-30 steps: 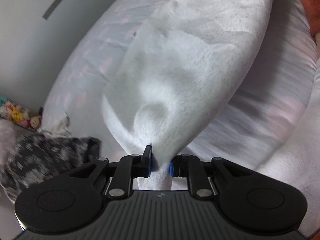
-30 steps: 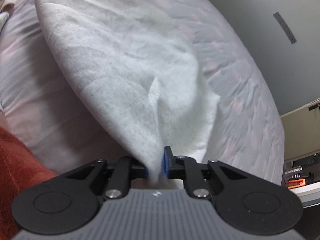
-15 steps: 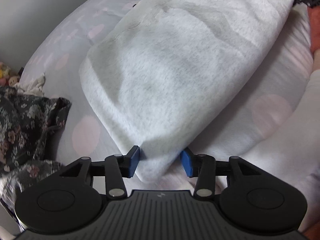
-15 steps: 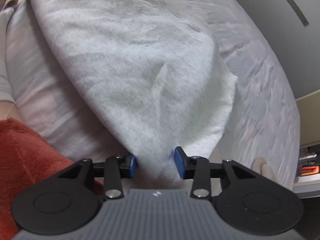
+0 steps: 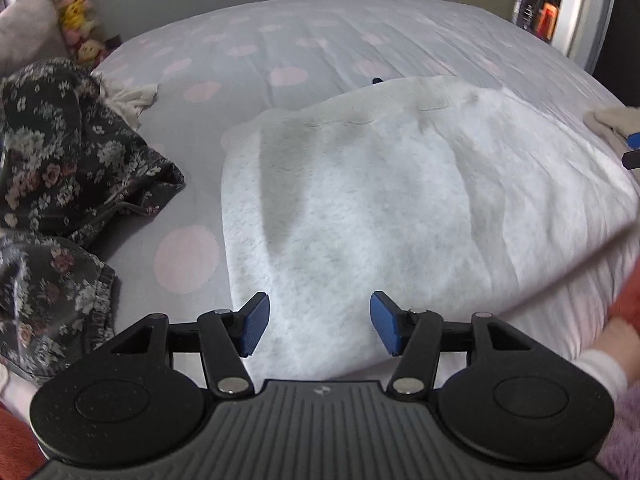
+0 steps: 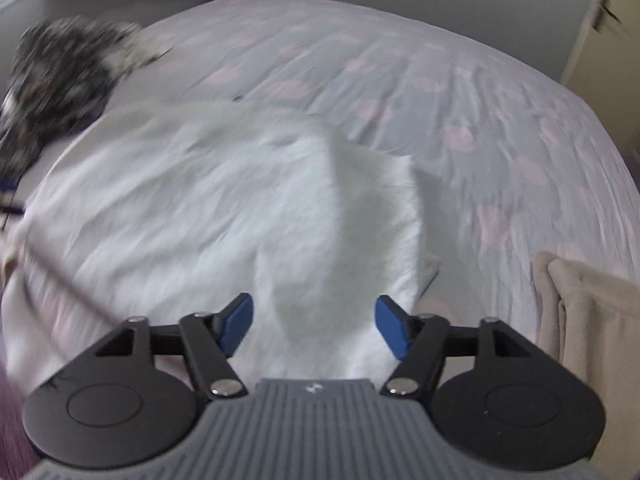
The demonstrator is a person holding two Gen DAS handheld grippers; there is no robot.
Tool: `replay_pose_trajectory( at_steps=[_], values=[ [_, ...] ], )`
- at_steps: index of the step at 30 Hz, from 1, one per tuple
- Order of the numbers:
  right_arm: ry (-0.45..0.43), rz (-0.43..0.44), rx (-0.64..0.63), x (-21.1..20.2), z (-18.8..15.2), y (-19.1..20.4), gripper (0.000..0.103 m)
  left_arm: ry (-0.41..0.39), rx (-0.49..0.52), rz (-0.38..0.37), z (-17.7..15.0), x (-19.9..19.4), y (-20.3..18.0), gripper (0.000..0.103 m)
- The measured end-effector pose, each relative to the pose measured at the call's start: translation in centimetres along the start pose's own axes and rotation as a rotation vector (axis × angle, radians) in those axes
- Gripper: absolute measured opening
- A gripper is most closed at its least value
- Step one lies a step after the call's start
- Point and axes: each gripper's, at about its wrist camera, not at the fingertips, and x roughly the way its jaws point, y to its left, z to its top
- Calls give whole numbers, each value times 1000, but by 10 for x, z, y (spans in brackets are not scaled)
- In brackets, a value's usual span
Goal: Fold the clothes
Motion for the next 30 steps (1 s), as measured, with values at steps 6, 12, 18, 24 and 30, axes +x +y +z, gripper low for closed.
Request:
replay_pose_trajectory(
  at_steps=[6, 12, 18, 24, 30],
  values=[
    [63, 23, 332, 49, 15, -58, 77, 16, -19, 31, 16, 24, 2, 54],
    [117, 30, 557, 92, 12, -92, 74, 32, -17, 22, 19, 41, -4, 54],
    [169, 51, 551, 103, -8, -80, 73, 47, -32, 26, 14, 52, -4, 59],
    [176, 98, 609, 103, -14, -88, 75, 51, -69, 29, 8, 55, -2, 65],
    [153, 175, 642, 102, -21, -91, 69, 62, -103, 29, 4, 59, 1, 69]
  ],
)
